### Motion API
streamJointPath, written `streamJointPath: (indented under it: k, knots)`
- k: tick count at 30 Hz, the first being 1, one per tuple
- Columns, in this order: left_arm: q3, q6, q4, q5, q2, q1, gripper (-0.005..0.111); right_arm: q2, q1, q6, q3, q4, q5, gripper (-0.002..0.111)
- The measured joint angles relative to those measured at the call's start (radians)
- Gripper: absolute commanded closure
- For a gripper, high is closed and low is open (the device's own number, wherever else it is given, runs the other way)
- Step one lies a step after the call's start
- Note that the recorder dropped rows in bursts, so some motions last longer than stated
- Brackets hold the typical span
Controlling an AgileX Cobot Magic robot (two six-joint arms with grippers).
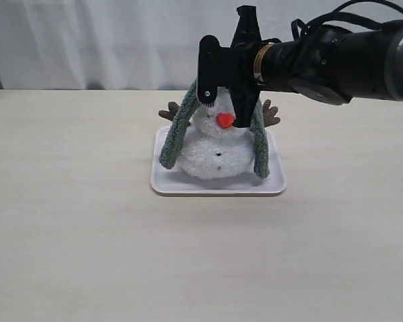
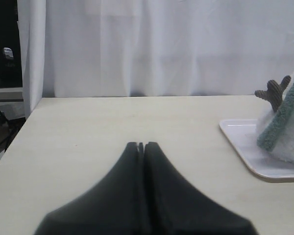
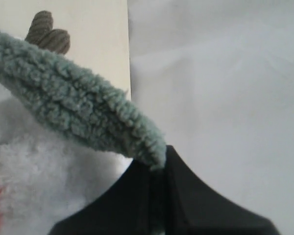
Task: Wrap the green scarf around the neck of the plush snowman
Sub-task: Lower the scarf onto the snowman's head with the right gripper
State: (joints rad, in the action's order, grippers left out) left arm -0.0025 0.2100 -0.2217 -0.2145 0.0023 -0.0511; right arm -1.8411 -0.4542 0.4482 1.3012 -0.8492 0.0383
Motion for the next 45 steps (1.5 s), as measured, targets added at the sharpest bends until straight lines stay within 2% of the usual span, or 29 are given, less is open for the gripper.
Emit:
streamJointPath:
  k: [6,12,21,27,31,35,45]
  knots:
    - [0.000,0.000,0.000,0.000,0.000,0.000,0.107,-0.002,0.046,-0.109,0.000,0.000,-0.038,0.104]
    - [0.000,0.000,0.000,0.000,0.000,0.000,0.107,-0.016,0.089,-0.310,0.000,0.000,-0.061,0.104]
    - [0.000,0.000,0.000,0.000,0.000,0.000,0.107,-0.072,0.089,-0.376,0.020,0.133,-0.059,0.104]
    - [0.000,0.000,0.000,0.000,0.000,0.000,0.107,-0.087,0.089,-0.437,0.036,0.158,-0.038,0.104]
    - [0.000,0.000,0.000,0.000,0.000,0.000,0.107,-0.087,0.089,-0.473,0.036,0.177,-0.023,0.097]
    - [0.000,0.000,0.000,0.000,0.000,0.000,0.107,-0.087,0.089,-0.483,0.036,0.272,0.004,0.090]
    - [0.000,0.000,0.000,0.000,0.000,0.000,0.107,-0.087,0.089,-0.486,0.036,0.553,0.012,0.090]
